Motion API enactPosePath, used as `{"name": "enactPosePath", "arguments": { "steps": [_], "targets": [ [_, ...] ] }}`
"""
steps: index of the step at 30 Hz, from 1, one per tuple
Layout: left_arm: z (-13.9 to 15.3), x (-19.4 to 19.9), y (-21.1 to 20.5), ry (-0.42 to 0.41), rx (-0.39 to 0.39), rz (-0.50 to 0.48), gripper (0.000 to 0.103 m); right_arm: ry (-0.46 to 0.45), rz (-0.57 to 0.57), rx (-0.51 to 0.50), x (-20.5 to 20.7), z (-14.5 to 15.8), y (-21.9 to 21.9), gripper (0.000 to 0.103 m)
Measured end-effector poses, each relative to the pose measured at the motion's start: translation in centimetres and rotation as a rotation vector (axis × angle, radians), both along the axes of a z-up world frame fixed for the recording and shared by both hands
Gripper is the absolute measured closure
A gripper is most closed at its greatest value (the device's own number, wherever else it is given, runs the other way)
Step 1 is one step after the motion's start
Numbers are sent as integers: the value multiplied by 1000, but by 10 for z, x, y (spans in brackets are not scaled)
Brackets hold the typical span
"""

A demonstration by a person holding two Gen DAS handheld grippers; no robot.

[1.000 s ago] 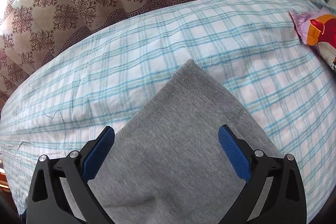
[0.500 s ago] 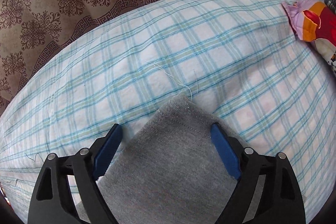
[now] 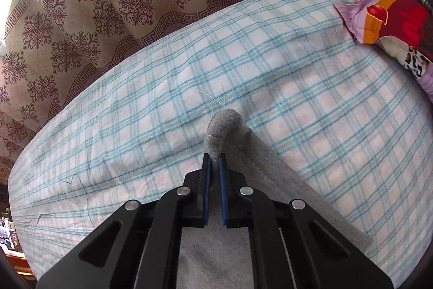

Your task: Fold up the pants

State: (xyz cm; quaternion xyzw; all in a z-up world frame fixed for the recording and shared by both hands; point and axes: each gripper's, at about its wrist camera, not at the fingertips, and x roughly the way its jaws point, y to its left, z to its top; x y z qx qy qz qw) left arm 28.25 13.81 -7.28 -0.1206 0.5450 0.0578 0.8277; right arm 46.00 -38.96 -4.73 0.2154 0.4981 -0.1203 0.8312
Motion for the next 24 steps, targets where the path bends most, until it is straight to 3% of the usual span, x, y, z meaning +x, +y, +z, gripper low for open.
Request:
{"name": "enactPosePath", "arguments": {
  "steps": [6,11,18,21,24],
  "targets": [
    [9,-6,4,-17,-20,35,2,-41,-4,31,-48,16,-18,98],
    [9,-3,17,-10,-107,94,2,-67,-8,40,-87,22,-27,98],
    [11,1,25,-14,-160,160,2,-89,-18,47,-135,20,-40,98],
    [9,3,31,-9,-213,190,2,-92,-36,71,-155,15,-47,98],
    [3,4,39,2,-317,234,2,-87,-40,62,-174,8,-51,98]
  ]
}}
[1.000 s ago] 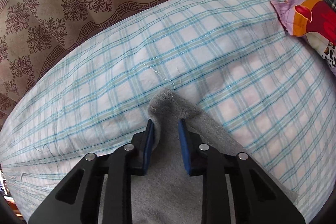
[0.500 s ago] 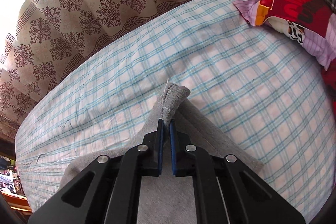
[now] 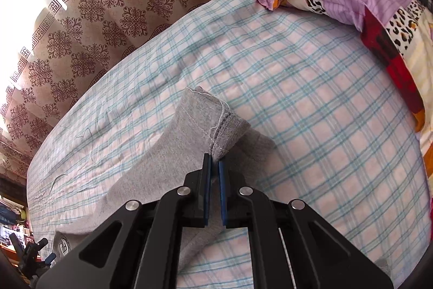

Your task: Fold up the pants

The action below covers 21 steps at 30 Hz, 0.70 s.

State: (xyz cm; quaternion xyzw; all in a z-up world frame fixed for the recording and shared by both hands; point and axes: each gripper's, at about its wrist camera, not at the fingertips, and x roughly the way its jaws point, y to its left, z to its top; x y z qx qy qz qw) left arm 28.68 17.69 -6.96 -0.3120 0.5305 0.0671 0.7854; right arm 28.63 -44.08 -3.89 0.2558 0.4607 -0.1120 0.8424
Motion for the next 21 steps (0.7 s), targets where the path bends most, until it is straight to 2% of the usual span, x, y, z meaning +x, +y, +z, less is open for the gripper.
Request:
{"name": "enactPosePath", "arguments": {
  "steps": [5,10,11,12,13,16,17,18,21],
  "targets": [
    [-9,1,0,23,-122,48,2,24,31,-88,-17,-13,5,98],
    [-18,7,0,27,-184,99,3,8,13,-35,-24,-16,-2,98],
    [-20,8,0,31,-190,103,10,7,15,-37,-24,-16,-2,98],
    [-24,11,1,41,-208,112,21,6,17,-41,-24,-15,-1,98],
    [-29,13,3,67,-226,128,26,4,17,-45,-25,-14,0,98],
    [-35,15,7,112,-215,166,44,-10,10,-37,-29,-10,0,98],
    [-34,14,8,116,-209,174,53,-16,6,-31,-31,-9,-1,98],
    [-33,13,8,114,-208,174,68,-21,2,-26,-34,-8,-1,98],
    [-28,5,10,94,-218,181,90,-37,-5,-14,-40,-1,-4,98]
  ]
}}
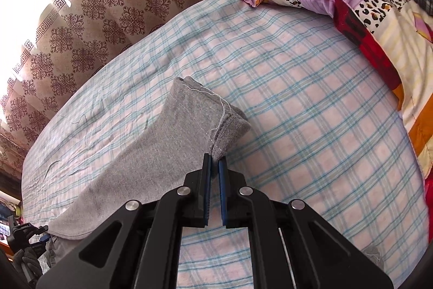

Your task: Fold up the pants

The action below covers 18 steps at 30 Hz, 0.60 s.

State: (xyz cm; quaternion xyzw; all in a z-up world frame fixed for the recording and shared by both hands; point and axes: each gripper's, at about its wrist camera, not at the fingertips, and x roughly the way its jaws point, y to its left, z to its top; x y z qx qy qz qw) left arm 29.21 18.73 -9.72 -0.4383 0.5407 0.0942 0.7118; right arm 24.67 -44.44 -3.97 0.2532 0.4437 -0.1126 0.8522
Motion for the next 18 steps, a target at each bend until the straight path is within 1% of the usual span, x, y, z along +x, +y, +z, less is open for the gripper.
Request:
{"name": "enactPosePath", "arguments": {
  "steps": [3,5,8,9,11,14,16,17,18],
  "targets": [
    [12,-11,0,-44,2,-13,94,-21,-10,20,-8,9,-3,98],
    [28,-21,-6,-89,17,-42,95,-39,-17,22,-15,18,-5,98],
    [51,-36,-9,-152,20,-73,96,-73,-40,-12,-27,35,-8,98],
    [55,-39,-10,-161,20,-79,96,-87,-47,-14,-32,41,-11,98],
    [73,-52,-11,-205,19,-104,96,-109,-48,0,-44,51,-16,98],
    [94,-71,-15,-258,31,-138,98,-109,-30,37,-62,55,-19,97],
    [103,-82,-17,-275,30,-153,98,-86,-46,69,-72,46,-22,95],
    [105,-85,-18,-280,30,-156,98,-74,-66,94,-76,38,-25,82],
    [109,-90,-20,-289,31,-163,98,-64,-90,123,-81,28,-28,62]
  ]
}}
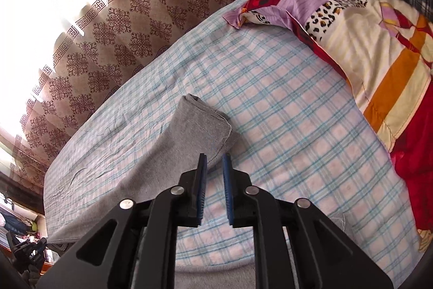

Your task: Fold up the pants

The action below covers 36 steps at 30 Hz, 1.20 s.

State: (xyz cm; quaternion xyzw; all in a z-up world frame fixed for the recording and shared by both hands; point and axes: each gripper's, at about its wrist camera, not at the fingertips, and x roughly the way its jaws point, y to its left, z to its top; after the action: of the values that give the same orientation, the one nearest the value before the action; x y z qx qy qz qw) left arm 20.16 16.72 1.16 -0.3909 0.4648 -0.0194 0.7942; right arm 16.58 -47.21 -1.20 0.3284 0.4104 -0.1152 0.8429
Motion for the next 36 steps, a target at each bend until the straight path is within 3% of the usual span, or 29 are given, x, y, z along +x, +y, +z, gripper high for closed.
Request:
{"name": "enactPosePath", "arguments": {
  "steps": [1,8,16,17,18,21,23,26,30,36],
  "targets": [
    [2,-4,-1,-4,-2,-5,98,12,-15,38,-2,-12,-2,56],
    [10,-25,-9,-6,8,-31,98,28,-63,272,21,-73,-7,55],
    [10,-32,-10,-4,16,-30,98,53,-108,281,82,-95,-6,55],
    [10,-32,-10,-5,16,-31,98,62,-115,269,87,-96,-6,60],
    [10,-32,-10,-5,17,-32,98,70,-118,252,91,-95,-6,73],
    [11,-32,-10,-5,22,-33,98,67,-92,214,99,-80,-4,88],
    [12,-32,-10,-7,25,-33,98,44,-63,160,99,-60,-2,90],
    [17,-32,-9,-21,30,-31,98,-3,-40,92,87,-25,-3,91],
    [26,-39,-6,-47,32,-31,98,-80,-31,73,64,20,-12,92],
    [41,-63,2,-89,34,-47,98,-158,-25,38,-2,71,-26,92]
  ]
}}
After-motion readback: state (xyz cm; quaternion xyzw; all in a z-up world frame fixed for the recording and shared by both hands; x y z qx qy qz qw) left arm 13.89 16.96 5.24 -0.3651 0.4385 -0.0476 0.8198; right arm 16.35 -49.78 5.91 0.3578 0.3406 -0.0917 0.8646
